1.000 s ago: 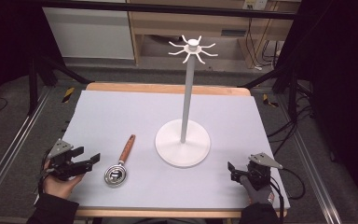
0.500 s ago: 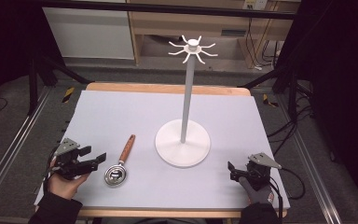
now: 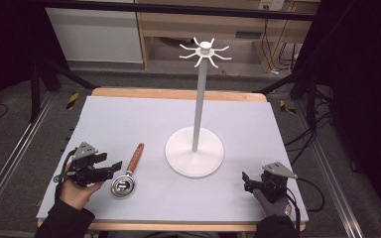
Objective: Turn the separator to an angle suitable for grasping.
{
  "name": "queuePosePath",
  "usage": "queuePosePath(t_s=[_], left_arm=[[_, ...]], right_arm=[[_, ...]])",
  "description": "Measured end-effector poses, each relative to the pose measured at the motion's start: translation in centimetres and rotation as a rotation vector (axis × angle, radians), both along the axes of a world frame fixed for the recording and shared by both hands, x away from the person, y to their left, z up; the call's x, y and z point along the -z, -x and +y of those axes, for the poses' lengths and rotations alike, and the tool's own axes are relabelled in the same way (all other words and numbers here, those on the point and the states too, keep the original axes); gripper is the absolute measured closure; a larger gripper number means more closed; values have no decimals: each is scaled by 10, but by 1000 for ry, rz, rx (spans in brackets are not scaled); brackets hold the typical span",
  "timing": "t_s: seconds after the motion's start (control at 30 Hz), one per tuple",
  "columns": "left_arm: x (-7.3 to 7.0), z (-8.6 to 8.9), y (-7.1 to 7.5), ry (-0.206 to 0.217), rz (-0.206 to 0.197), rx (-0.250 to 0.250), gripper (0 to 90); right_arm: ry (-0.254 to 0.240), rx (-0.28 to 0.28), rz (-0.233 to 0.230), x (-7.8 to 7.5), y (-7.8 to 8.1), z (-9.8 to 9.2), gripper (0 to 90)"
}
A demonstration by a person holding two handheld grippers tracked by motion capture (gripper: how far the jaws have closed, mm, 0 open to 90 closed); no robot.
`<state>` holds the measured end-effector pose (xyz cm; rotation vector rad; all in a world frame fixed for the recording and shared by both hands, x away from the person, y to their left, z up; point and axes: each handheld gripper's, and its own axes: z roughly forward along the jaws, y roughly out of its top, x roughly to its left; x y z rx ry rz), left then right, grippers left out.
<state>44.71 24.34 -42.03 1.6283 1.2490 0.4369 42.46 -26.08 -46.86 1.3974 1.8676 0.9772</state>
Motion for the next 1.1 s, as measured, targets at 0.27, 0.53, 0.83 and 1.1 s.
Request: queuePosePath(t_s=[0.27, 0.53, 0.83, 1.1], left_arm=[[-5, -12, -12, -49, 23, 16, 364], [5, -27, -24, -90, 72, 40, 398], [24, -36, -35, -169, 135, 66, 431], [35, -37, -39, -207, 184, 87, 474]], right_arm=[[-5, 0, 11, 0, 0, 1, 62], [-7, -2, 19, 1, -1, 1, 62], [-7, -6, 29, 2, -2, 1, 62], [-7, -5, 33, 3, -3, 2, 63]])
